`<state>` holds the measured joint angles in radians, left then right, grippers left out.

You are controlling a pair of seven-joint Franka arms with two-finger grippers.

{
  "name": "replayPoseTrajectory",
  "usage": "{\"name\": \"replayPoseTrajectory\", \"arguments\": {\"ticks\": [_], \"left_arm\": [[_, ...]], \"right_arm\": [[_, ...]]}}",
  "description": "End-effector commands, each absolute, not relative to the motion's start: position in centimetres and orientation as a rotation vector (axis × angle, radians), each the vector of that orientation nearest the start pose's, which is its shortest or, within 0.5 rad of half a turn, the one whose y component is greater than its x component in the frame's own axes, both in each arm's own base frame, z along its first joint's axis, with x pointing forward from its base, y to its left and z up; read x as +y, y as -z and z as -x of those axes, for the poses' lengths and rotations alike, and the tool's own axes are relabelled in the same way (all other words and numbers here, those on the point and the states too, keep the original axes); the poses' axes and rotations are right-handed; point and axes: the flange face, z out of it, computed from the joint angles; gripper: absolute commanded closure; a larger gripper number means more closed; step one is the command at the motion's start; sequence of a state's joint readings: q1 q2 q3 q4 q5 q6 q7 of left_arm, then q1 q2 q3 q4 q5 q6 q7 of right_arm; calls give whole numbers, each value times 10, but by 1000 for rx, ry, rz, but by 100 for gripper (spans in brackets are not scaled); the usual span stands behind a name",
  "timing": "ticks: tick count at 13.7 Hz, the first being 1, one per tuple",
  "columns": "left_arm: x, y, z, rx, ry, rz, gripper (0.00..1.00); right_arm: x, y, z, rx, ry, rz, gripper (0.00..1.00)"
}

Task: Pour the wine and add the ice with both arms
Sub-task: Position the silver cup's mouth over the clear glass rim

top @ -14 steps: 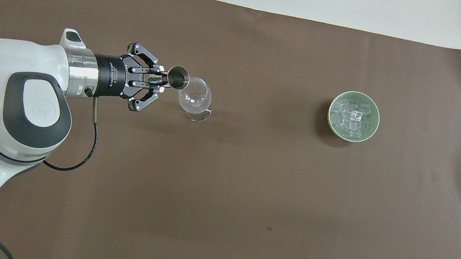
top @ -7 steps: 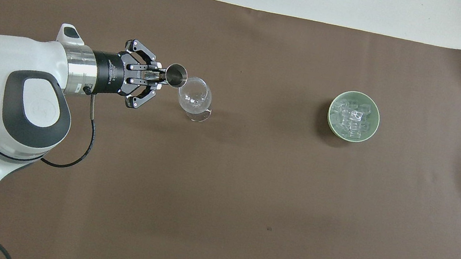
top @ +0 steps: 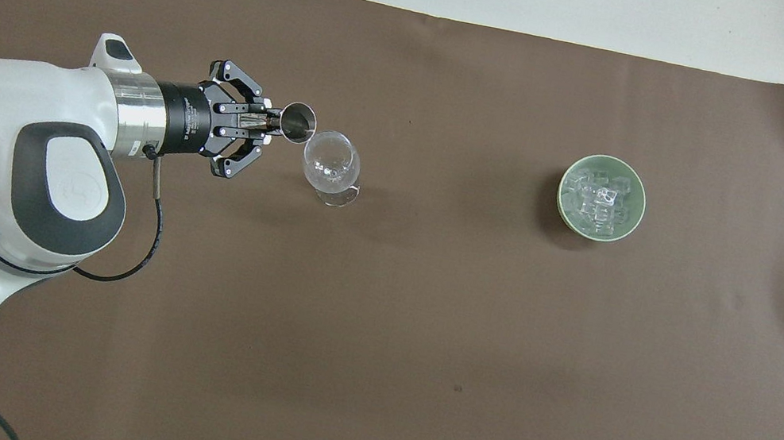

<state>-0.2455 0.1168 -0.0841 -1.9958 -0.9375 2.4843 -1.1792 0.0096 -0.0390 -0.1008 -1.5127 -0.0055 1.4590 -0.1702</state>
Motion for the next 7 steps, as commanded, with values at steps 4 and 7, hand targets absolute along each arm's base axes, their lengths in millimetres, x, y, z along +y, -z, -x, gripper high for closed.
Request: {"name": "replayPoseTrajectory", "arguments": {"ticks": [4, 7], "left_arm": [[-205, -448, -579, 1630, 207, -1746, 100], [-205, -449, -579, 1612, 178, -1787, 100]], "right_arm": [[-50, -663, -525, -145, -25, 3127, 0], [-50, -663, -525, -145, -25, 3127, 0]]}}
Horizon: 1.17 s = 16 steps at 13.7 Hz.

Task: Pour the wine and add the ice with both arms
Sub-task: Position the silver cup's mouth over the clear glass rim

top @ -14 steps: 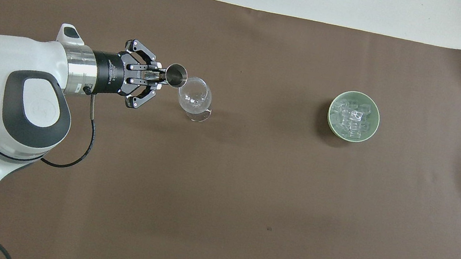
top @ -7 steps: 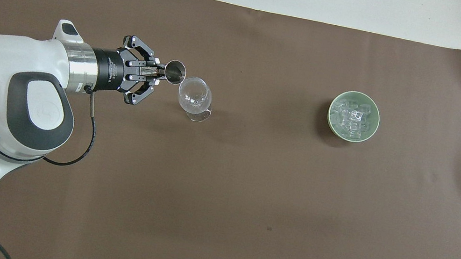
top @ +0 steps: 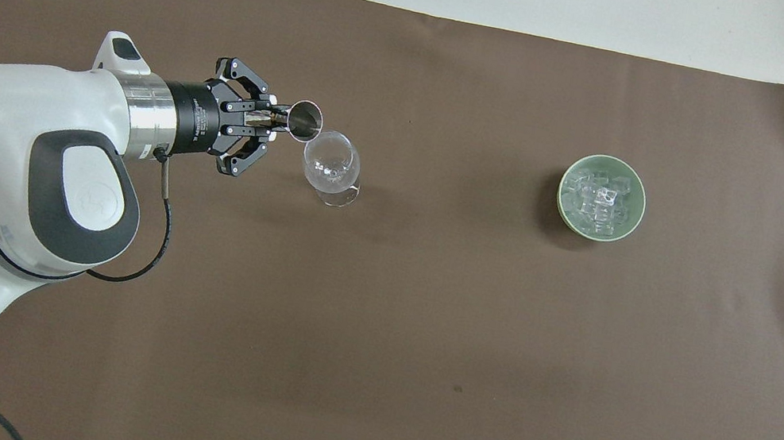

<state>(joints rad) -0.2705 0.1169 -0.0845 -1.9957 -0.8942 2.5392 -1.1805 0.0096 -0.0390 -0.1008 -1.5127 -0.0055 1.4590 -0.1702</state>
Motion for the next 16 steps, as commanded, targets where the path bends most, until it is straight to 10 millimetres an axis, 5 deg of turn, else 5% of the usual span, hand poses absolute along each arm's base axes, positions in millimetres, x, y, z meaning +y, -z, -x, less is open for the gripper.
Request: {"name": "replayPoseTrajectory", "arguments": {"ticks": [1, 16], "left_arm": [[-206, -452, -580, 1605, 167, -1796, 100], [-222, -458, -577, 1534, 63, -1893, 100]], "right_arm": [[-50, -663, -525, -145, -27, 3127, 0], [-50, -663, -525, -145, -25, 3127, 0]]}}
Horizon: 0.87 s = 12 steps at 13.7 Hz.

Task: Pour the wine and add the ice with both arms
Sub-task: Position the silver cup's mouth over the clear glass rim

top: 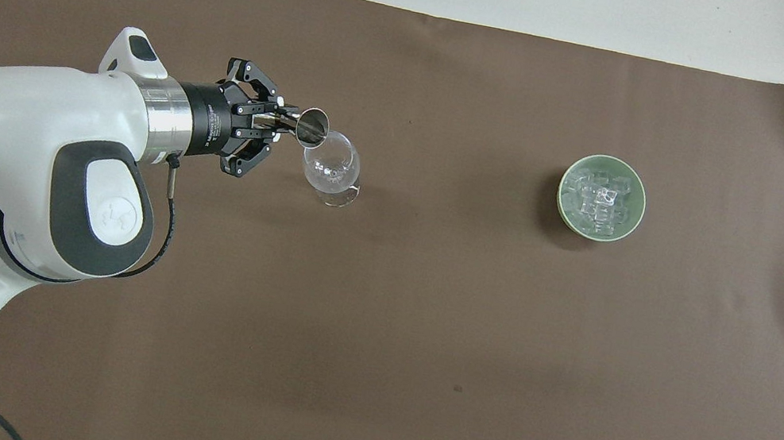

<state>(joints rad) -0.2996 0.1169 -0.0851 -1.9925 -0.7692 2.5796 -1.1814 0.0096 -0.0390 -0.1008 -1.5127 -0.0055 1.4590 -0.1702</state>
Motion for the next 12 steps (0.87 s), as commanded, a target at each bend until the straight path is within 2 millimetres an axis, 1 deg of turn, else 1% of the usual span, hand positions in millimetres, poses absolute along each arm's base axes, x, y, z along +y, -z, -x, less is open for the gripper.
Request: {"name": "replayPoseTrajectory", "arguments": {"ticks": [1, 7, 9, 12], "left_arm": [[-222, -458, -577, 1524, 46, -1914, 100], [-223, -460, -578, 1500, -5, -1946, 100], [-228, -459, -576, 1490, -9, -1953, 100], [-229, -461, -577, 1470, -39, -1984, 100]], "right_arm": [[-50, -663, -525, -145, -25, 3127, 0], [-50, -663, -525, -145, -25, 3127, 0], [-50, -662, -526, -145, -30, 3127, 0], [-50, -663, -525, -145, -25, 3127, 0]]}}
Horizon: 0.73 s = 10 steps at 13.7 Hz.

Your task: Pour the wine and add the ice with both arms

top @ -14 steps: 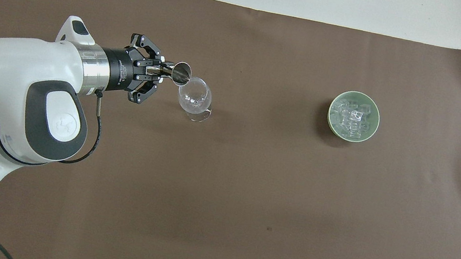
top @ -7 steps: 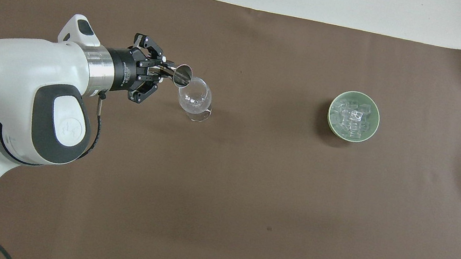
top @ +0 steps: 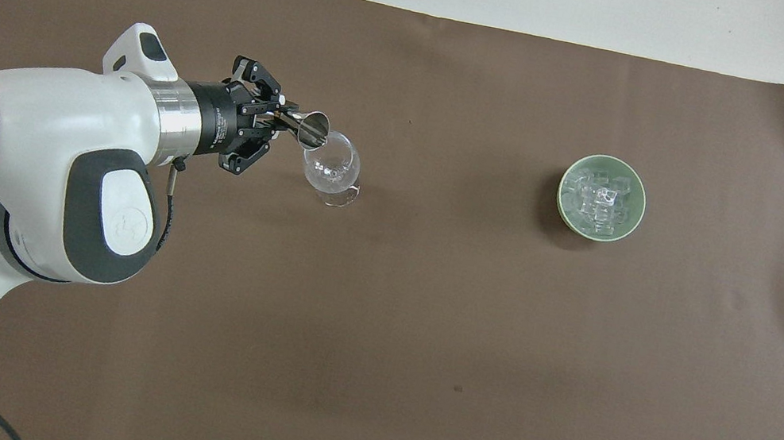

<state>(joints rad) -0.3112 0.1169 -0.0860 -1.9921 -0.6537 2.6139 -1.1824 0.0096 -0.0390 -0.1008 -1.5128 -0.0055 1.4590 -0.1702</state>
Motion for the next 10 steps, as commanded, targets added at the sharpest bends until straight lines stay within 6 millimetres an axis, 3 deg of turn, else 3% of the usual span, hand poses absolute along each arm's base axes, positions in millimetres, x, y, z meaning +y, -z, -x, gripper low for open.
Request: {"name": "replayPoseTrajectory", "arguments": {"ticks": [1, 10], "left_arm": [[-229, -462, -577, 1465, -49, -1990, 100], [-234, -465, -576, 1426, -88, -2038, 100]], "right_arm": [[-50, -663, -525, -145, -27, 3127, 0], [-50, -663, -525, -145, -25, 3127, 0]]}}
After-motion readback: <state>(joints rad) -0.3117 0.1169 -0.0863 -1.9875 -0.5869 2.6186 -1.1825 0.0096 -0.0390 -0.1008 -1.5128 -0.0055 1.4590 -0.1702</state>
